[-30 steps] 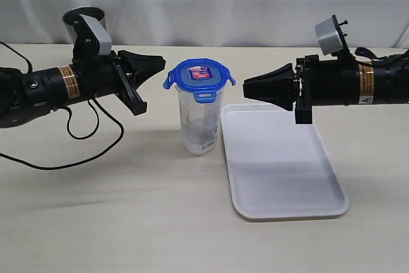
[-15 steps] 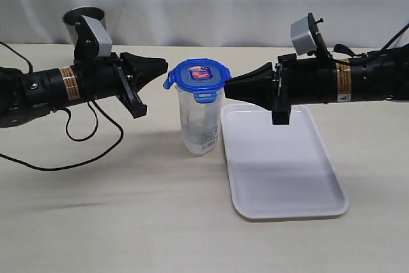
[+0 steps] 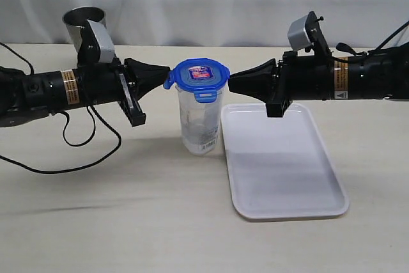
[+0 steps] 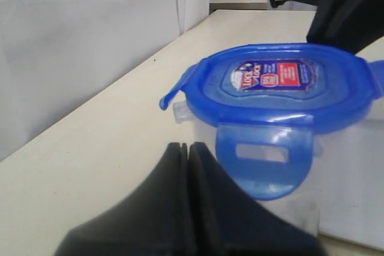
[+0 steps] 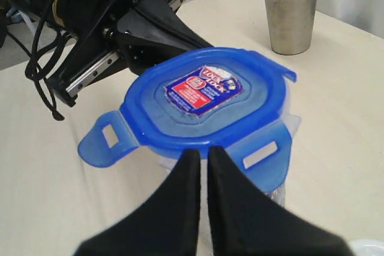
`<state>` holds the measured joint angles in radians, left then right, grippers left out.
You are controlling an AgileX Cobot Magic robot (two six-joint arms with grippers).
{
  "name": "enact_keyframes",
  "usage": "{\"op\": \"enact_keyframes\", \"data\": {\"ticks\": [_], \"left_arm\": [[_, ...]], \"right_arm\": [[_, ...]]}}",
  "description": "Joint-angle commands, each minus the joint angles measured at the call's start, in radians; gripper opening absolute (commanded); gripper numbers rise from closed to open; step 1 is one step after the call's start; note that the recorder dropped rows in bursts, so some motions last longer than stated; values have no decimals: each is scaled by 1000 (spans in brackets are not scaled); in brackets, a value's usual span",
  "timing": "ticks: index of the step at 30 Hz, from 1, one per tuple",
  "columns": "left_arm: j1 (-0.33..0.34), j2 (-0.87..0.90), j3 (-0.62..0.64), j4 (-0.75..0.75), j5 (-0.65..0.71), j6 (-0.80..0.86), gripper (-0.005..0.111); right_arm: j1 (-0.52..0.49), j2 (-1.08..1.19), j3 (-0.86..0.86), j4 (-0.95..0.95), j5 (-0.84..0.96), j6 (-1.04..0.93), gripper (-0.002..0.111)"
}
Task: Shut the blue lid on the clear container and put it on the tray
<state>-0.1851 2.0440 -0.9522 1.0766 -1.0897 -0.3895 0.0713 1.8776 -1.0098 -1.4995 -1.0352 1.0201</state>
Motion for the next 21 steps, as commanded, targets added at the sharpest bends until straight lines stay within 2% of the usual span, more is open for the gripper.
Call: {"op": "enact_keyframes", "data": {"ticks": [1, 16, 18, 21], "left_arm": [[0, 0, -5, 42, -15, -34, 0], [0, -2, -5, 92, -2, -55, 0], [11, -18, 0, 95, 15, -60, 0], [71, -49, 22, 88, -15, -74, 0]], "right_arm": [[1, 9, -2, 25, 32, -4, 5], [1, 11, -2, 27, 68, -11, 5], [1, 11, -2, 27, 68, -11, 5], [-1, 11, -2, 27, 68, -11, 5]]}}
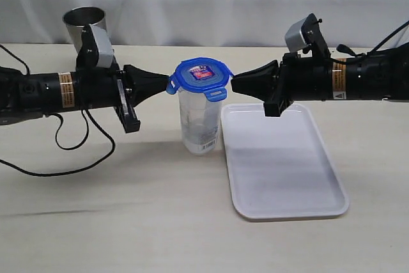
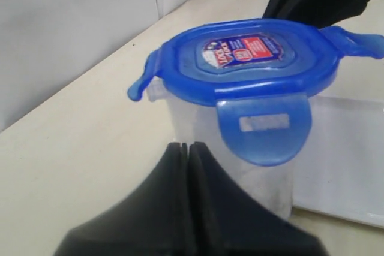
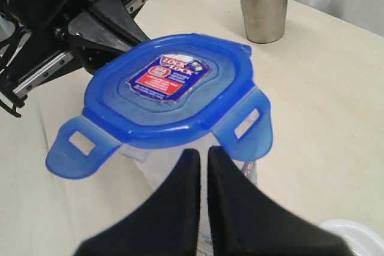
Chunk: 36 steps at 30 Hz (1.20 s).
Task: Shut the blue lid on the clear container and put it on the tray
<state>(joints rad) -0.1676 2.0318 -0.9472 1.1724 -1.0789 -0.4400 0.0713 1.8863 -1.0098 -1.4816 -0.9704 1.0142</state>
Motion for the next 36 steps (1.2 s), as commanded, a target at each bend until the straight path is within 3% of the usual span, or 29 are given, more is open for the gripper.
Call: {"op": "enact_keyframes", "data": {"ticks": [1, 6, 13, 36], "left_arm": [[63, -39, 17, -14, -50, -34, 0], [79, -36, 17, -29, -108, -67, 0], [62, -36, 17, 42, -114, -92, 0], [61, -36, 17, 18, -116, -92, 0]], "right_arm": [[-1, 3, -2, 7, 3, -5, 5], [-1, -5, -2, -17, -1, 4, 5], [-1, -5, -2, 34, 27, -62, 5], [-4, 30, -2, 140, 41, -140, 5]]}}
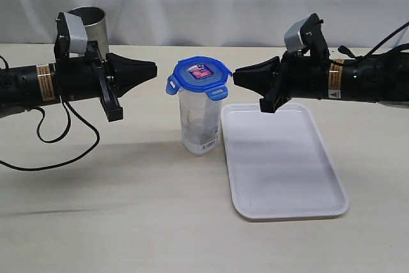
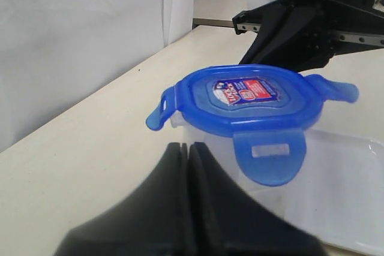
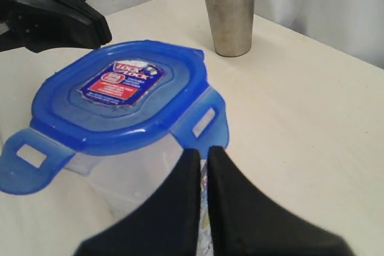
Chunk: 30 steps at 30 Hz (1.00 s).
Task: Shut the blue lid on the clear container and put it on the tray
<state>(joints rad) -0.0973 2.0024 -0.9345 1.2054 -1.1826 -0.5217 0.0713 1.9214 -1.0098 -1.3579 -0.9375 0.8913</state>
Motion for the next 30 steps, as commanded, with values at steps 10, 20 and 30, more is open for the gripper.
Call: {"op": "enact_keyframes", "data": {"ticks": [10, 20, 30], "left_arm": [[-9, -7, 4, -36, -13, -7, 0], [-9, -7, 4, -120, 126, 28, 0], [-9, -7, 4, -138, 126, 53, 0]], "right_arm": [[-65, -103, -2, -103, 38, 122, 5], [43, -309, 35, -156, 76, 211, 5], [356, -269, -158, -386, 505, 706, 5]]}}
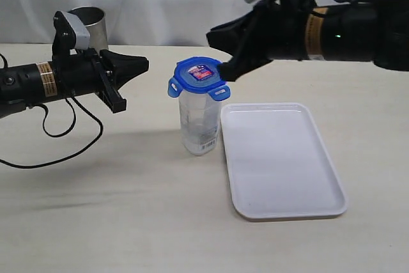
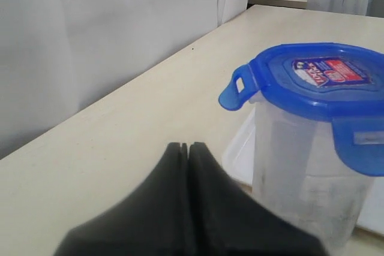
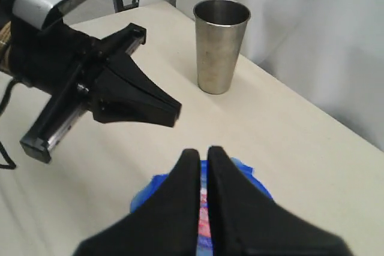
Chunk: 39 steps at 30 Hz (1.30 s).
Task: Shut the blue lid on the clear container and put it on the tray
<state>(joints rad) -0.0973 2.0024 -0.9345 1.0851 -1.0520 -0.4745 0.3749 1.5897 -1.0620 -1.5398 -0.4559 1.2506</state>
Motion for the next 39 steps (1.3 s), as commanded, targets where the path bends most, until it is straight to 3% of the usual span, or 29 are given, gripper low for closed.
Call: {"op": "enact_keyframes", "data": {"ticks": [1, 29, 32, 34, 35, 39], "left_arm": [[-9, -7, 4, -16, -5, 5, 0], [-9, -7, 20, 90, -15, -54, 0], [-9, -5, 105, -35, -9, 41, 0], [-9, 14, 172, -143, -94, 158, 0], [-9, 27, 192, -156, -156, 198, 0], [-25, 94, 177, -100, -169, 242, 0]], "right_arm": [[54, 85, -132, -205, -6, 388, 5], [54, 160, -41, -205, 90, 384, 5], [54, 160, -41, -205, 90, 386, 5], [54, 160, -41, -205, 90, 386, 5], [54, 160, -41, -205, 90, 386, 5], [54, 160, -41, -205, 90, 384, 5]]}}
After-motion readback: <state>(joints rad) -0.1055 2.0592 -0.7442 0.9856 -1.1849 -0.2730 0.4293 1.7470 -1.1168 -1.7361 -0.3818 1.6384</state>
